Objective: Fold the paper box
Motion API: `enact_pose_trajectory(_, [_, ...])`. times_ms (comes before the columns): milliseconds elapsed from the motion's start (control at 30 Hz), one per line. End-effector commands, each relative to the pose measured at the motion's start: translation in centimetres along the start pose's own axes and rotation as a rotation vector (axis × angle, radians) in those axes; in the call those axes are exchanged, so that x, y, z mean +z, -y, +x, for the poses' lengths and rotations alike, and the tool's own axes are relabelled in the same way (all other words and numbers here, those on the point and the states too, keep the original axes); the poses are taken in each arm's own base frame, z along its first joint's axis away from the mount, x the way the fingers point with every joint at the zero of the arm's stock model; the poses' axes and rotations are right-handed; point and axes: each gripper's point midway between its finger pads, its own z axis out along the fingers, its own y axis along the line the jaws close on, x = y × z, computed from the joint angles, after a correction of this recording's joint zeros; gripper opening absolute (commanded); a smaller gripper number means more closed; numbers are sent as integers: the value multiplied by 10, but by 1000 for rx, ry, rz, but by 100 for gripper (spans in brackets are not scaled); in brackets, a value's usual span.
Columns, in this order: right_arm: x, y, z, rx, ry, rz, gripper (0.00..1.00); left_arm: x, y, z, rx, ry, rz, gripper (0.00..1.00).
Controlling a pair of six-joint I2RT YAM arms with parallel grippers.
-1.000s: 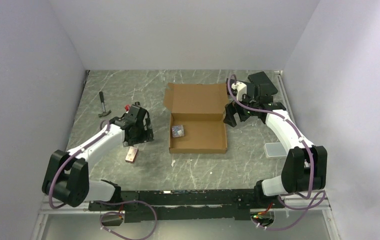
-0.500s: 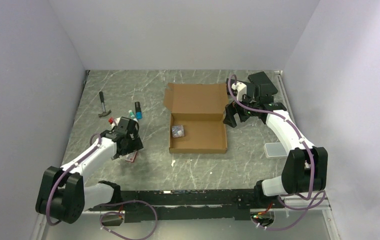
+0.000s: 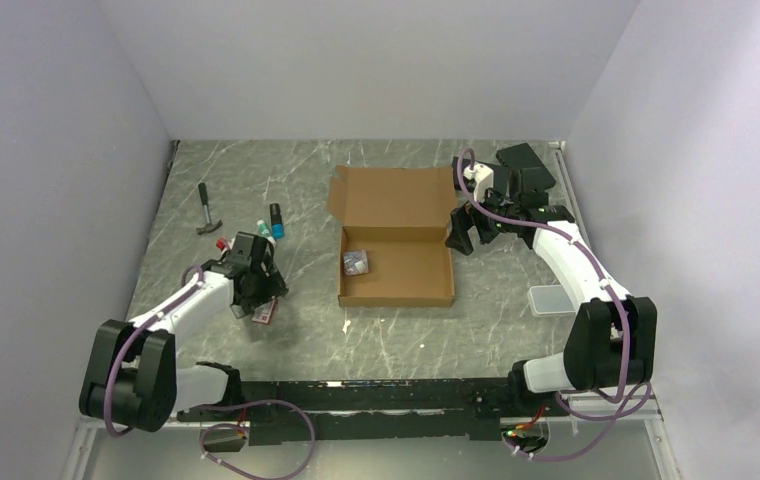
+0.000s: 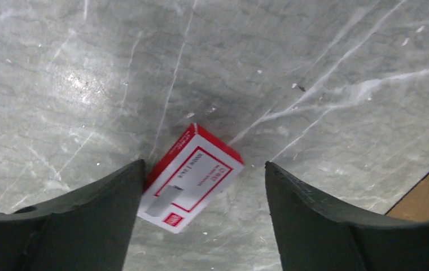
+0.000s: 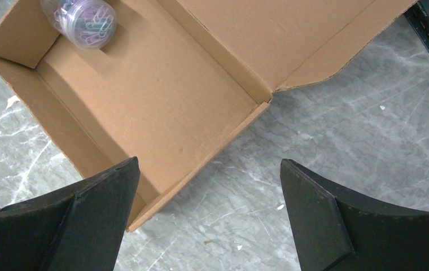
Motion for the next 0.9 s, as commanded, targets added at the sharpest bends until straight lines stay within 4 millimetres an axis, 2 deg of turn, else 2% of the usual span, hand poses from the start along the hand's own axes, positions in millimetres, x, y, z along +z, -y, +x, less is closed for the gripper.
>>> enact_pose_trajectory(0, [-11,-4,-23,-61,64,-6,100,0,-4,14,-95,-84,-51,76])
enact_pose_trajectory(133, [-10,-4,-22,-60,62,-8,100,-2,7,28,-126,-164,-16,71])
enact_pose_trajectory(300, [-9,-3,-22,-57,61,-6,100,-8,24,42,-115,-171,4,71])
enact_pose_trajectory(400, [-9,-3,-21,-53,58,-9,100,-10,20,44,-89,-158,-96,71])
enact_pose_trajectory(567, [-9,-3,-21,-53,59,-9,100,6,-6,54,-79,-189,-297,70])
enact_pose_trajectory(700, [-9,-3,-21,-54,59,-10,100,9,-10,49,-108,-143,-327,70])
enact_pose_trajectory(867, [-8,-4,-20,-55,56,-17,100,7,-9,29,-166,-64,-301,71])
